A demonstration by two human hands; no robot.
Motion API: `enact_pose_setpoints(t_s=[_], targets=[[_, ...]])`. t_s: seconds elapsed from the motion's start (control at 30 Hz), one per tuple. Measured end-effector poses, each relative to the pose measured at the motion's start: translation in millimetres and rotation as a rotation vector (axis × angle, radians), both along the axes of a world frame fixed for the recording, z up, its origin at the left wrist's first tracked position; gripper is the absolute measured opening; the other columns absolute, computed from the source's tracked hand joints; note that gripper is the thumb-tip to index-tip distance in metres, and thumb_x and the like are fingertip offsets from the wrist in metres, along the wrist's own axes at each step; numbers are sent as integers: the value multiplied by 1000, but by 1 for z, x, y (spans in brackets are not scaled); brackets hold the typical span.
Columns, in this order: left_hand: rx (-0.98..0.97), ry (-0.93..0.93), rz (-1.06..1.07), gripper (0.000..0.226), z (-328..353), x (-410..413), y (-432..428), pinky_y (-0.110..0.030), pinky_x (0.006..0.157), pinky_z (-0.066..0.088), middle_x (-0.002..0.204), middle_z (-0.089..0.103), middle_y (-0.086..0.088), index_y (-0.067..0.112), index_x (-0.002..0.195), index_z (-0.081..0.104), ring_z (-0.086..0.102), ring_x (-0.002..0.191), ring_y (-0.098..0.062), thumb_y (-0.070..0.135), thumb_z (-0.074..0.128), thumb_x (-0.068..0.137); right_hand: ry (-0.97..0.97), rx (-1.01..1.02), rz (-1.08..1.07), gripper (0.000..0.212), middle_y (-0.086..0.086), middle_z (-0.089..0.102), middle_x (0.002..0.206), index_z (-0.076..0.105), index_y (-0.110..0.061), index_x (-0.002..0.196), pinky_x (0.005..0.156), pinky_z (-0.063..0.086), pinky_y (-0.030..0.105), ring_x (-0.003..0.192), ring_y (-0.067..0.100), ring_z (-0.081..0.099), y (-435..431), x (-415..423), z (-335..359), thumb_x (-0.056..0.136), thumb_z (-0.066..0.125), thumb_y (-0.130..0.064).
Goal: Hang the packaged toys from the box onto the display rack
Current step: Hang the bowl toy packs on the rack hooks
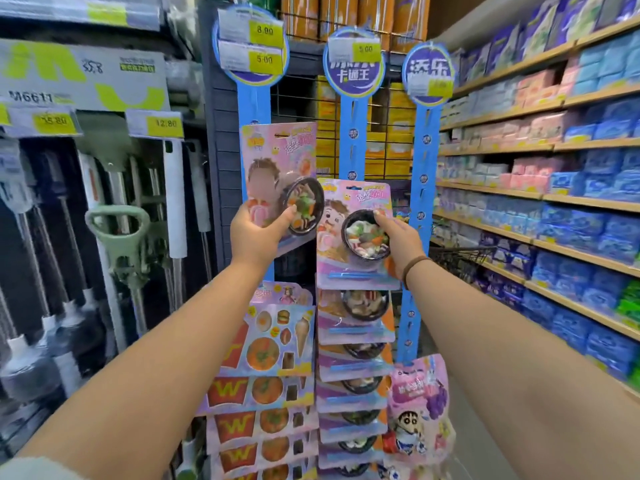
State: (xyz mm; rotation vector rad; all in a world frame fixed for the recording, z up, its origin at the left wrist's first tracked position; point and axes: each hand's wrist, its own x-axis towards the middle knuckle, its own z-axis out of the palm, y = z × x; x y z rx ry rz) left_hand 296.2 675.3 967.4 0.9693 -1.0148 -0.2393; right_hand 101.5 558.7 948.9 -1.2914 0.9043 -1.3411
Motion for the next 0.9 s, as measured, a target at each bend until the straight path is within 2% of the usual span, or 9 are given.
enact_pose_setpoints(t_s=[0.13, 0.23, 0.3, 0.4, 0.47, 0.53, 0.67, 0.77, 0.9], targets=[[-17, -7, -4, 34, 1, -2, -1, -2, 63, 47, 92, 60, 13, 14, 107, 53, 57, 83, 5, 16, 74, 80, 2, 39, 43, 45, 7, 66, 117, 67, -28, 85, 100, 46, 50, 110, 29, 61, -7, -2, -1, 56, 72, -61], [-19, -33, 4, 34, 3, -2, -1, -8, 70, 51, 93, 61, 11, 15, 107, 54, 60, 87, 1, 16, 74, 80, -14, 68, 30, 32, 12, 67, 114, 66, -18, 92, 98, 49, 47, 107, 31, 63, 7, -4, 2, 77, 71, -45], [-22, -31, 10, 33, 3, -1, -2, -19, 79, 53, 96, 63, 6, 15, 107, 54, 63, 92, -8, 17, 74, 80, -26, 83, 31, 31, 13, 68, 111, 65, -12, 100, 97, 50, 45, 105, 32, 64, 7, -6, 0, 83, 69, -37], [-31, -34, 30, 33, 3, -1, -1, -26, 83, 53, 98, 64, 2, 15, 106, 55, 63, 96, -15, 18, 74, 79, 4, 69, 47, 35, 12, 70, 109, 69, -16, 95, 97, 50, 49, 104, 33, 65, 1, -7, -7, 74, 73, -44], [-31, -50, 46, 32, 2, -2, -1, -23, 81, 53, 94, 63, 5, 15, 105, 55, 63, 91, -11, 17, 74, 79, 27, 52, 58, 43, 10, 70, 109, 70, -21, 90, 98, 49, 49, 105, 31, 64, -12, -7, -19, 62, 74, -53], [-35, -47, 58, 31, 3, -3, 1, -17, 76, 52, 91, 62, 10, 15, 104, 55, 61, 86, -4, 17, 74, 80, 44, 48, 61, 60, 8, 68, 115, 69, -20, 99, 100, 47, 48, 109, 29, 62, -8, -7, -22, 54, 73, -61], [-79, -6, 103, 29, 7, -3, 1, -22, 79, 51, 90, 60, 10, 15, 103, 54, 60, 88, -8, 18, 73, 81, 175, -17, 8, 63, 6, 48, 142, 48, -9, 137, 106, 37, 38, 129, 26, 46, 24, -11, -12, 87, 61, -45], [-116, 19, 76, 28, 14, -4, 2, -20, 77, 52, 92, 61, 12, 16, 105, 54, 61, 88, -5, 18, 72, 82, 204, -103, -36, 58, 7, 47, 141, 42, -8, 141, 97, 38, 30, 125, 22, 47, 18, -17, -10, 91, 61, -32], [-95, 30, -4, 30, 21, -7, -2, -21, 78, 53, 95, 62, 7, 15, 106, 55, 62, 89, -8, 19, 72, 82, 240, -160, -184, 75, 5, 24, 148, 31, -26, 146, 111, 32, 45, 134, 26, 33, 15, -12, -1, 83, 66, -46]])
